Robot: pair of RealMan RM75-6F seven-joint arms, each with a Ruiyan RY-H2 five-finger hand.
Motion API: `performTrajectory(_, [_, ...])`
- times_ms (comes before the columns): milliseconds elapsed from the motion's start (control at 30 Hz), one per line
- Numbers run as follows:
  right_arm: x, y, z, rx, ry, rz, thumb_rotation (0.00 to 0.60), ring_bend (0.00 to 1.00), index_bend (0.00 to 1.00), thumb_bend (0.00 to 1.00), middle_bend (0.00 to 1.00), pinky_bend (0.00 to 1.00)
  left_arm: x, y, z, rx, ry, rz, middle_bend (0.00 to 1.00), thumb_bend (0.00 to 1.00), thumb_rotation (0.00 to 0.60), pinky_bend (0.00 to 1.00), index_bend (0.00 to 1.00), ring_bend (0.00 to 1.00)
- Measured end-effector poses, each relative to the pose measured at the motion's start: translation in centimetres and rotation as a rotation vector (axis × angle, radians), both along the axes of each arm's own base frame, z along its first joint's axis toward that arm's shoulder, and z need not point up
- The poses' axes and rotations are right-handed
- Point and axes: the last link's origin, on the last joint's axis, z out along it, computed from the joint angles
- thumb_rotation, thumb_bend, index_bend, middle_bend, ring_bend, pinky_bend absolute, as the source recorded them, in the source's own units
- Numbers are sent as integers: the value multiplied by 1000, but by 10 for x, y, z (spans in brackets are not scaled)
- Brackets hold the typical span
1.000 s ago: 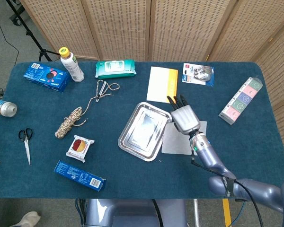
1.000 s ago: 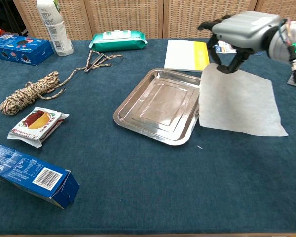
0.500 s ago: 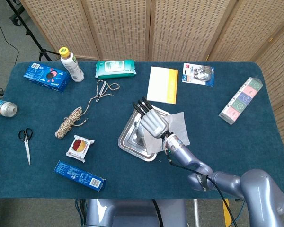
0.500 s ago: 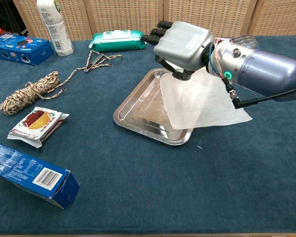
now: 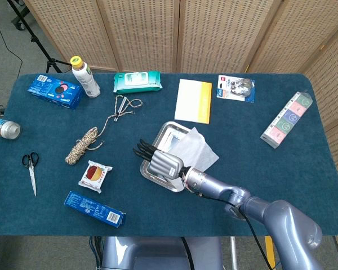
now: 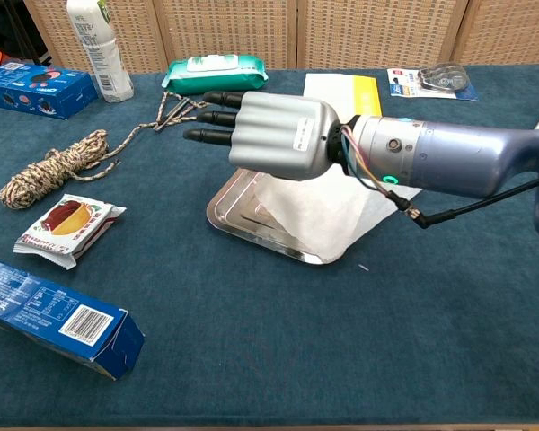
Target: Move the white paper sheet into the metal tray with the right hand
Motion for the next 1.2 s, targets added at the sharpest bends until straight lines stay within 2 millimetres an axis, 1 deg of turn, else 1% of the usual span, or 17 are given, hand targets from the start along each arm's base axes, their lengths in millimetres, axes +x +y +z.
performTrajectory(133, [5, 0, -8, -2, 33, 47, 600, 0, 707, 534, 0, 12, 0, 0, 1, 4, -6, 1, 0, 0, 600, 0, 0, 0])
performTrajectory(300, [5, 2, -11, -1, 54, 64, 600, 0, 707, 517, 0, 12, -1, -1, 2, 3, -8, -1, 0, 0, 600, 0, 0, 0])
performTrajectory(433, [8, 4, -15, 0, 78, 84, 600, 0, 707, 468, 0, 12, 0, -1, 2, 0, -10, -4, 0, 0, 600, 0, 0, 0])
performTrajectory(667, [14, 5, -26, 0, 149, 149, 600, 0, 707, 463, 0, 25, -1, -1, 4, 7, -20, -1, 0, 0, 600, 0, 0, 0])
performTrajectory(900, [20, -2, -28, -13, 221, 215, 600, 0, 707, 434, 0, 25, -4, 0, 8, 11, -33, 6, 0, 0, 600, 0, 0, 0])
performTrajectory(1033, [20, -4, -27, -5, 262, 246, 600, 0, 707, 414, 0, 32, -5, 1, 8, 9, -35, 7, 0, 0, 600, 0, 0, 0])
performTrajectory(1200, [21, -6, -26, 2, 274, 265, 600, 0, 697, 407, 0, 36, -5, 1, 8, 9, -35, 9, 0, 0, 600, 0, 0, 0])
